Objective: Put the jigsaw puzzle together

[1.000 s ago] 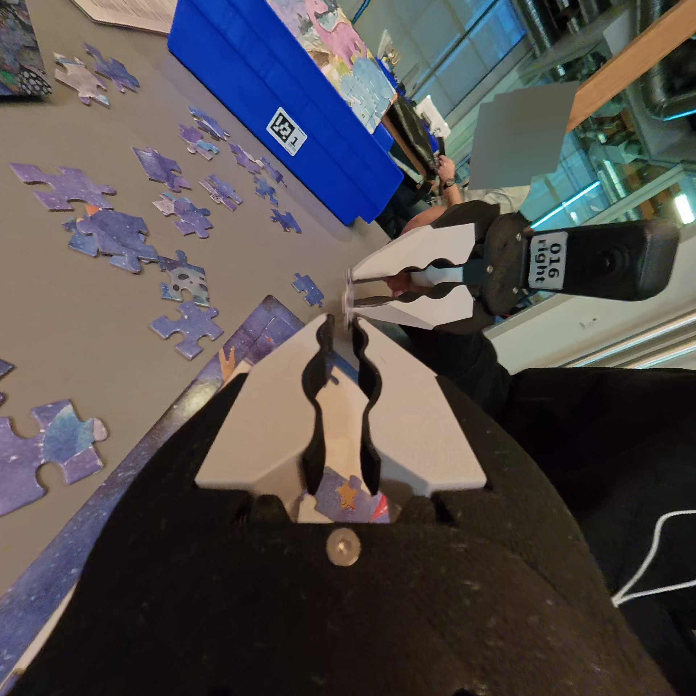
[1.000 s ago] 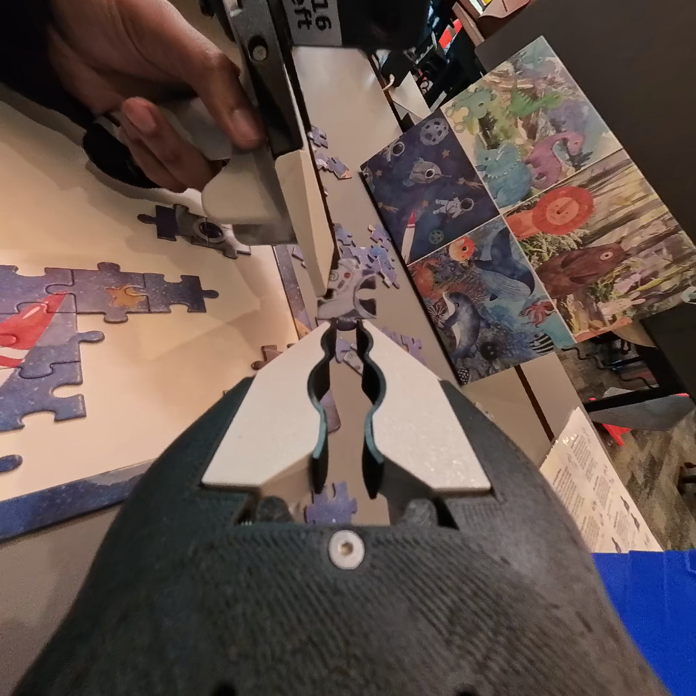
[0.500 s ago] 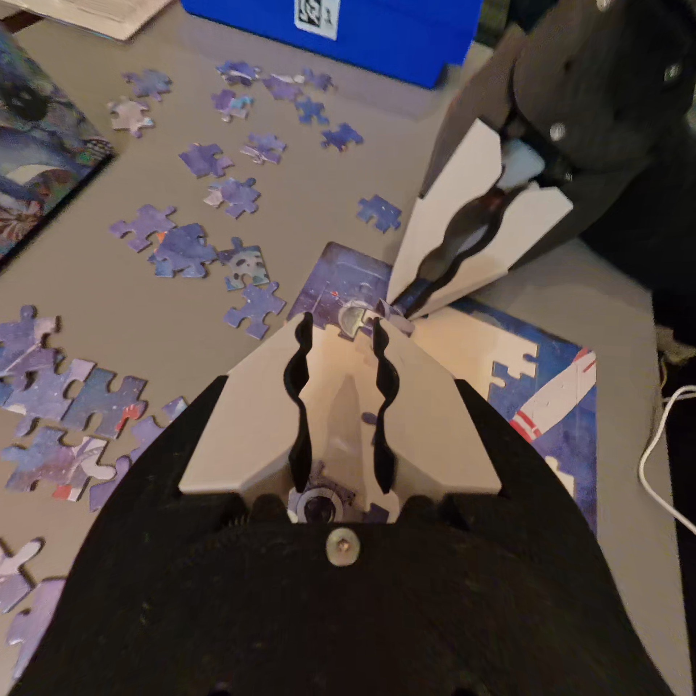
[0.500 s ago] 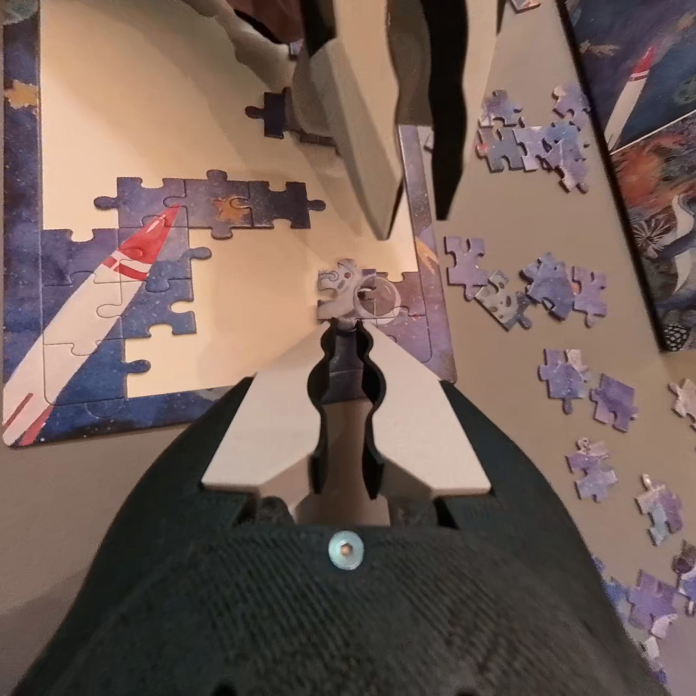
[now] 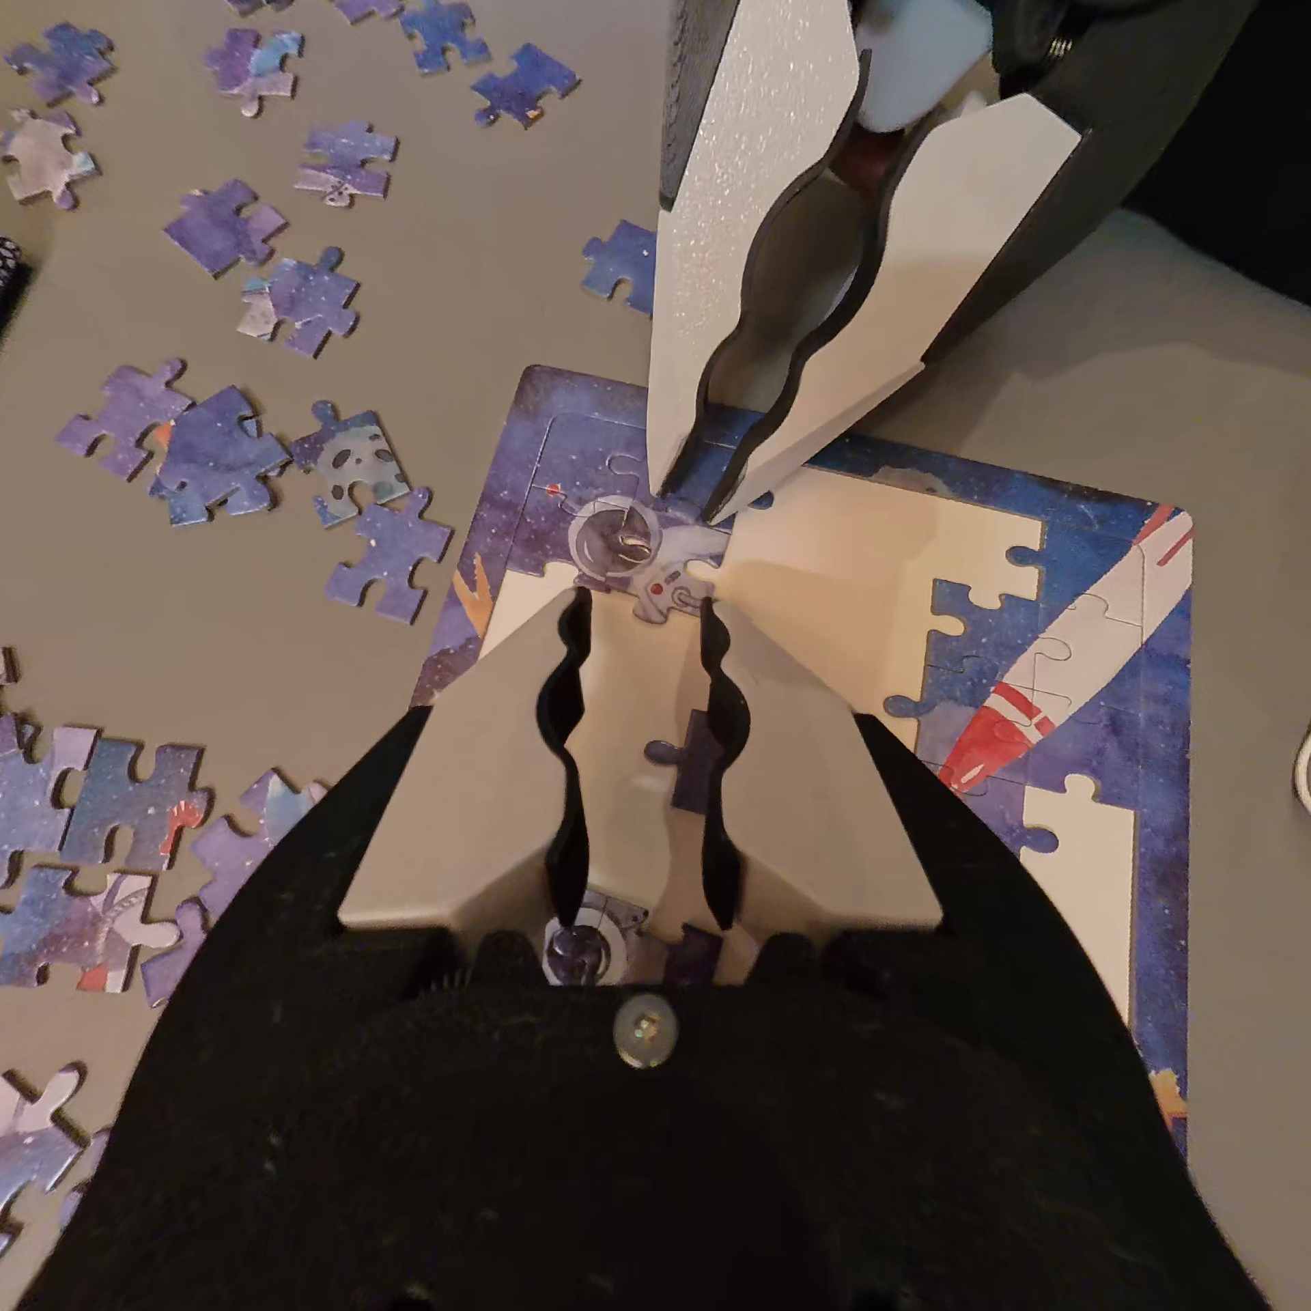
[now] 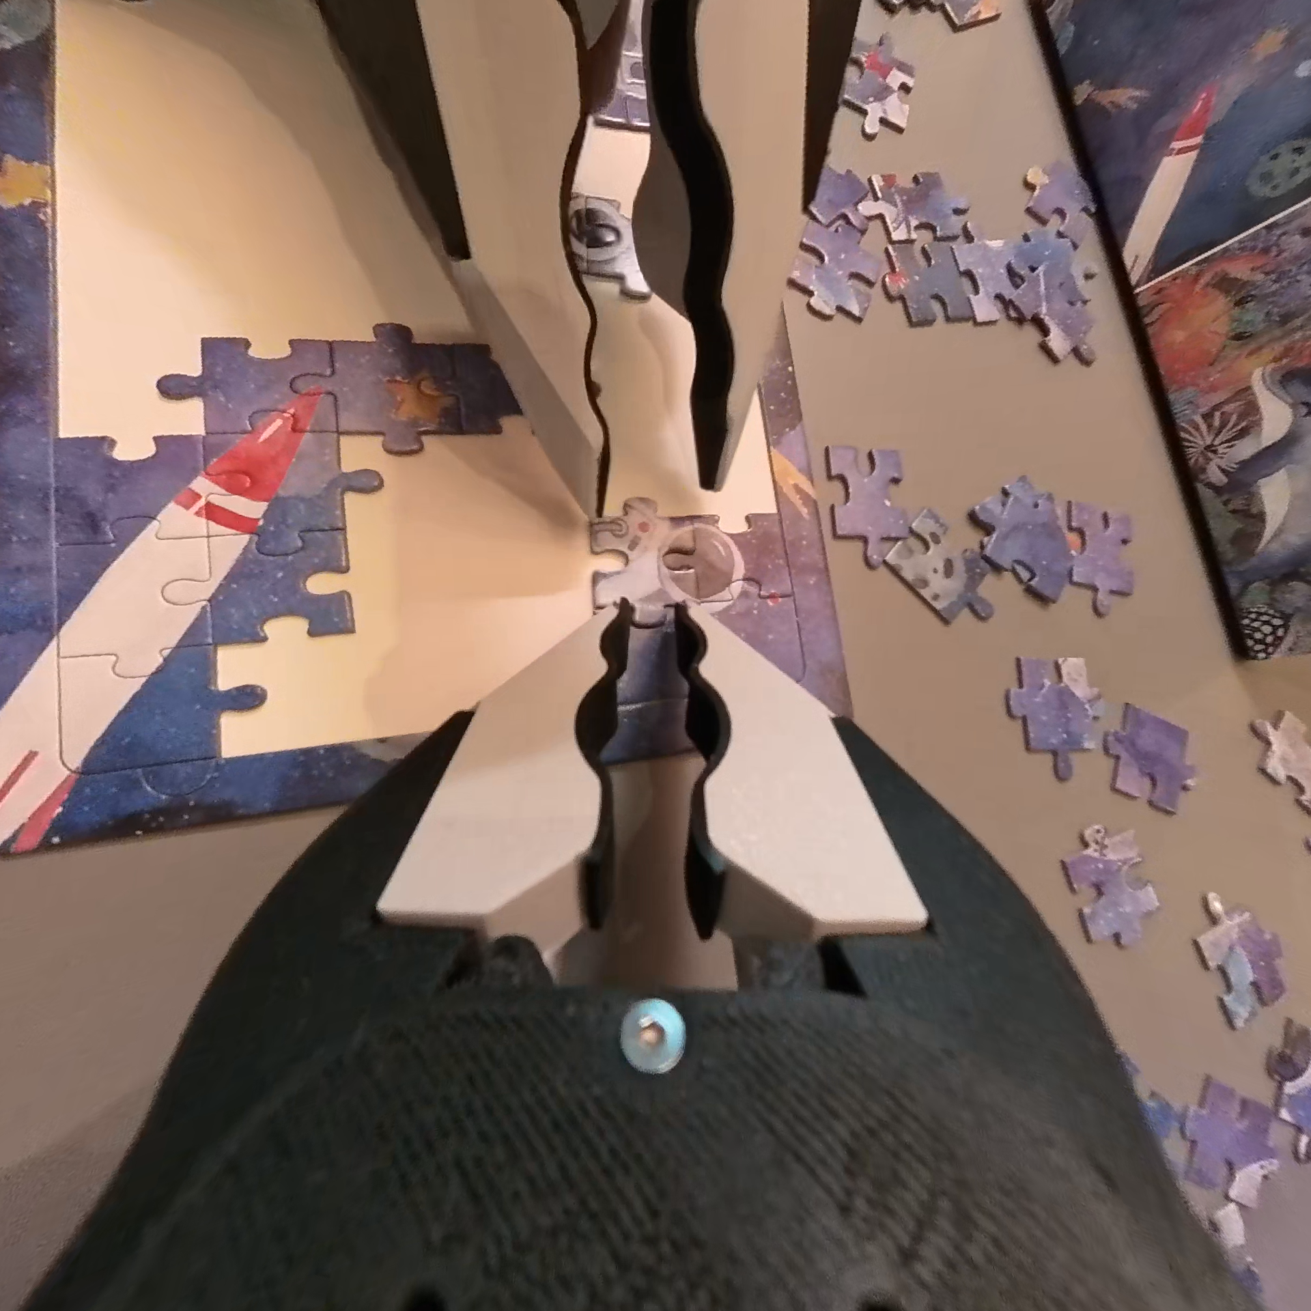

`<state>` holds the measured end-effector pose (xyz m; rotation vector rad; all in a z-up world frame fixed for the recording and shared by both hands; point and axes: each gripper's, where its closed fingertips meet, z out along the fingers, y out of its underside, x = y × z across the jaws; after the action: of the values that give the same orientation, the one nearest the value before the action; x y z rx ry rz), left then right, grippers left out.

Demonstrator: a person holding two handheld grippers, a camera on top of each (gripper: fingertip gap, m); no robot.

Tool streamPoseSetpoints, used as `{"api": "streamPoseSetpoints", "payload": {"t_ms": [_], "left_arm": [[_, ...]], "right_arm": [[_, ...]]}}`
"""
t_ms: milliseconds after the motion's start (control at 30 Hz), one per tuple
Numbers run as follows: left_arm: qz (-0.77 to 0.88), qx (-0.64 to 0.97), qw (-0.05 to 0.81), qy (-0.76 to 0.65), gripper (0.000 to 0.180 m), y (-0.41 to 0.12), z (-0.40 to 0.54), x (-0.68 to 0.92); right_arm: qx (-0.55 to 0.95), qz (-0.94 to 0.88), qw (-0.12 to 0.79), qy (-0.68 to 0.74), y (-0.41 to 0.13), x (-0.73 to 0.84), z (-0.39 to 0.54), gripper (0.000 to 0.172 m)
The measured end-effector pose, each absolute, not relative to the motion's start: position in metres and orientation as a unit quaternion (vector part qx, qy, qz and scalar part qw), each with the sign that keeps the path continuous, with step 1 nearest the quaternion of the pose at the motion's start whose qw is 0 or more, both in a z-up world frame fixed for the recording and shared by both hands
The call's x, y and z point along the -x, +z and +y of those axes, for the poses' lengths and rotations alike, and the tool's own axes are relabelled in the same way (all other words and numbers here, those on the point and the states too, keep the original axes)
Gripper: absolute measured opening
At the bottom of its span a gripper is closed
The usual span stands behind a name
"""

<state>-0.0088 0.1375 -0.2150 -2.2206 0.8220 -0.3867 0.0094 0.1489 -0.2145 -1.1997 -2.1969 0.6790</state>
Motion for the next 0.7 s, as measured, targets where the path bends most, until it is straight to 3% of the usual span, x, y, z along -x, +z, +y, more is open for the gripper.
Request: {"api": "streamPoseSetpoints", "payload": {"t_ms": [467, 700], "left_arm": [[0.343, 0.859, 0.344, -0.158, 0.015, -0.2186, 0.1292, 0.0009], [0.339, 0.862, 0.345, -0.154, 0.018, -0.2194, 0.1309, 0.0024]], "right_arm": [[0.446, -0.814, 0.272, 0.254, -0.2161, -0.0061, 0.1472, 0.006], [0.445, -0.816, 0.268, 0.253, -0.217, -0.0069, 0.146, 0.004]]}}
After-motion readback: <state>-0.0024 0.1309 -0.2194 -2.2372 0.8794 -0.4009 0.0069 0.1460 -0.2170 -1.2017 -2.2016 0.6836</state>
